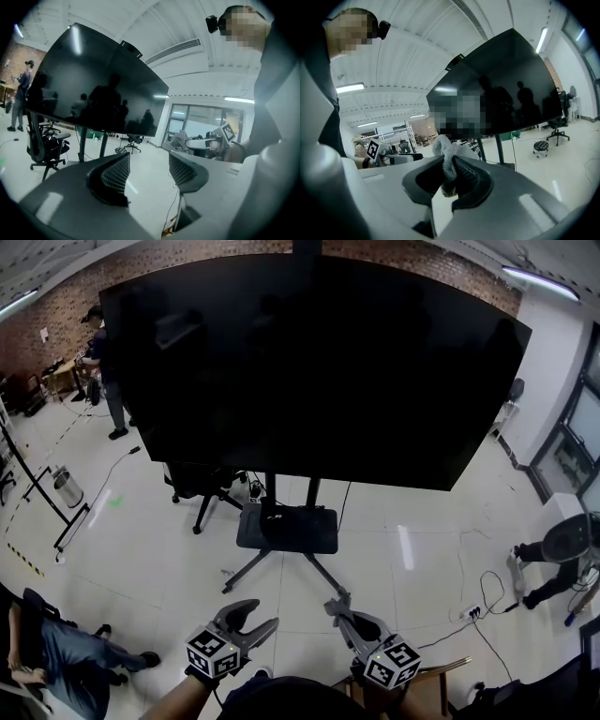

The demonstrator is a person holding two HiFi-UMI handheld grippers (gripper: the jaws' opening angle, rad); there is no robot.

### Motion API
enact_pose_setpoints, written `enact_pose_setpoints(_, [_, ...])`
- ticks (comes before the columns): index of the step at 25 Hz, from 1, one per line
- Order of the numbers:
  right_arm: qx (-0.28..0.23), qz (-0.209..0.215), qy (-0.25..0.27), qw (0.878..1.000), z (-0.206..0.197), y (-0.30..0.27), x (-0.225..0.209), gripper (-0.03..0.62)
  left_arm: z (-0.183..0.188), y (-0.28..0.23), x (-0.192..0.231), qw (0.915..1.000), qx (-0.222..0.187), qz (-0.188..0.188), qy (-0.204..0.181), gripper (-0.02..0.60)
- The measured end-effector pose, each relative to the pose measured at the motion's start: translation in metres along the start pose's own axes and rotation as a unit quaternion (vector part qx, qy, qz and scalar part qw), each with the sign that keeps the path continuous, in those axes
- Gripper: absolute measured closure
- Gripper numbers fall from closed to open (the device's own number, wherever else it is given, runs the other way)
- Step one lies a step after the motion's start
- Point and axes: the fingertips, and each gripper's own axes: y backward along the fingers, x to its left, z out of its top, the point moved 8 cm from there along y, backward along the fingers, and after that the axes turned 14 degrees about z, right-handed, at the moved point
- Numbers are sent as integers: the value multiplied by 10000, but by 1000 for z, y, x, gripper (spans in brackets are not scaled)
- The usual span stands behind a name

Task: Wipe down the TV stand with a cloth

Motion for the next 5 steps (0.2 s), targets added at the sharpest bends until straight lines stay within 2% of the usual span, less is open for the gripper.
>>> enact_pose_setpoints(5, [-34, -38, -52, 10000, -6, -7, 9, 554, 3, 13, 9, 9999, -60, -5, -141, 299])
